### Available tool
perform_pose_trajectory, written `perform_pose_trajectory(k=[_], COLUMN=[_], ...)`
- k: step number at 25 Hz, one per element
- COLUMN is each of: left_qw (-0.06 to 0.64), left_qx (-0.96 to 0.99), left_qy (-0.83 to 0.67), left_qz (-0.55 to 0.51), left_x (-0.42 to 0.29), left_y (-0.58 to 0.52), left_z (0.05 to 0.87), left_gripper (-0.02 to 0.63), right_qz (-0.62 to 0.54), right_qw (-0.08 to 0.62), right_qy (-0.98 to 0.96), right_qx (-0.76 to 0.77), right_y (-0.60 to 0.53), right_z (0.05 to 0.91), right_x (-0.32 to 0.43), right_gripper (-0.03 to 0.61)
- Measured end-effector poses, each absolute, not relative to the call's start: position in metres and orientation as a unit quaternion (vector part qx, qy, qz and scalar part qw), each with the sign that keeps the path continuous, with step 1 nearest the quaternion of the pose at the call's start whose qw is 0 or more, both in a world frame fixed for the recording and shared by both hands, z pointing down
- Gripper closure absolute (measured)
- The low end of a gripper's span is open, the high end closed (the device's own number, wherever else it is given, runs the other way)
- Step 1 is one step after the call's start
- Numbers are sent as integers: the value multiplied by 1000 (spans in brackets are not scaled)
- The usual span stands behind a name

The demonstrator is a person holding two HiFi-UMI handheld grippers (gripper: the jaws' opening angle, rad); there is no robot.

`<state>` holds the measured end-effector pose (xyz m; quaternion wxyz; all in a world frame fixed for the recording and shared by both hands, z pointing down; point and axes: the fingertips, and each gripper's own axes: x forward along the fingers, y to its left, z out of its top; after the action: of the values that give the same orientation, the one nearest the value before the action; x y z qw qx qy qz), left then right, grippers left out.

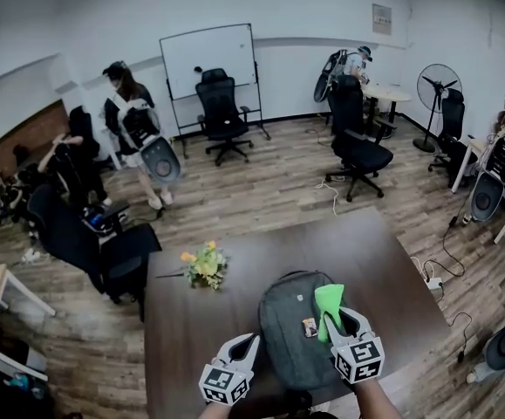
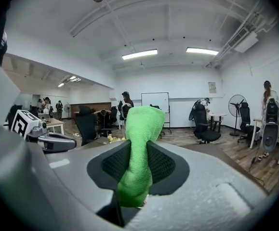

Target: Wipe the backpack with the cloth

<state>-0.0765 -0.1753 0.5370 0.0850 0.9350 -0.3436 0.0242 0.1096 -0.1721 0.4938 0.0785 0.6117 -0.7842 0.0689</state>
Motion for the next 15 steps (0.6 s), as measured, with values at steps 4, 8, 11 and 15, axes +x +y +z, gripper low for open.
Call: perform_pose_trajectory(k=[4, 8, 11, 15], left_qw=[90, 94, 93, 93], left_qx=[932, 930, 929, 928], left_qy=[-352, -354, -356, -357], left_qz=[26, 34, 37, 42], left_x=[-60, -53, -48, -42], left_y=[-177, -180, -182, -187], left_z=[535, 540, 541, 541], left_gripper=[594, 594, 594, 594], right_qz=[89, 103, 109, 116], right_qw=[88, 87, 91, 93], right_qy=[-789, -792, -795, -796], right_qx=[601, 595, 589, 586], right_y=[-180, -188, -191, -194], right_z=[507, 516, 523, 526], right_x=[124, 130, 133, 138], right_gripper=[479, 479, 478, 478])
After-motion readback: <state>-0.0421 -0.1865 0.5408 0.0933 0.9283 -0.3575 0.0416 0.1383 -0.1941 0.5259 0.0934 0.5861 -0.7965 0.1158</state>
